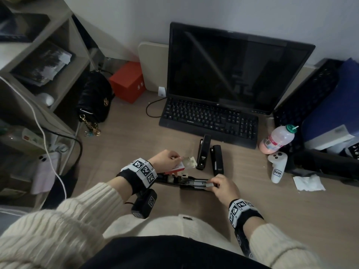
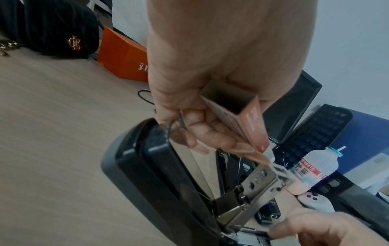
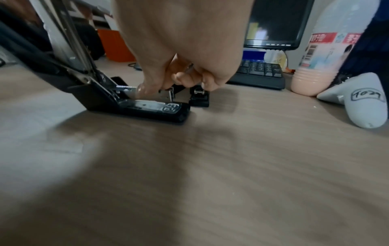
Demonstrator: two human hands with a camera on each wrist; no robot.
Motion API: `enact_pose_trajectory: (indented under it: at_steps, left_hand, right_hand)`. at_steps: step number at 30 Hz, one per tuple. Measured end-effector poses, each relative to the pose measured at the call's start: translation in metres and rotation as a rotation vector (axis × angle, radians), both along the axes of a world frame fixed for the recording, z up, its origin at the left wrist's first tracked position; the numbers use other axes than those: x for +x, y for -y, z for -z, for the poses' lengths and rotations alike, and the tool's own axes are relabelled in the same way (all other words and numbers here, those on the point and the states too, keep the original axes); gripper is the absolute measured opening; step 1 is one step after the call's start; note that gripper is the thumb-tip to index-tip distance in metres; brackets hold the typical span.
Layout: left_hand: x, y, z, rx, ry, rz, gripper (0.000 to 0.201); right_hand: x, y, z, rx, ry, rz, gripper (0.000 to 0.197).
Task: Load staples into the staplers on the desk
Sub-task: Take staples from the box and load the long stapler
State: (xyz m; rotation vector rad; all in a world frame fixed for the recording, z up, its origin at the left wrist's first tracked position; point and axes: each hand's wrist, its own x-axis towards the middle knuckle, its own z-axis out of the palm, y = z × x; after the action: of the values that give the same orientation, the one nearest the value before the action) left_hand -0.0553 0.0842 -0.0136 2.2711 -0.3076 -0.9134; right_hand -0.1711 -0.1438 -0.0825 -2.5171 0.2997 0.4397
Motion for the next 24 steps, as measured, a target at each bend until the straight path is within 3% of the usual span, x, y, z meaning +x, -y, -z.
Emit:
enact_pose_trajectory:
  at_steps: [5,24]
  left_hand:
    - [0.001,0.0,0.003,0.007,0.011,-0.012,0.036]
    - [0.003,-0.001,0.001,0.012,0.024,-0.008,0.036]
  right_hand:
    - [0.002,-0.002,0.001,0.029,0.072,0.083,0.019]
    - [0.014,-0.004,0.011,-0.129,-0.032,-0.018,0.019]
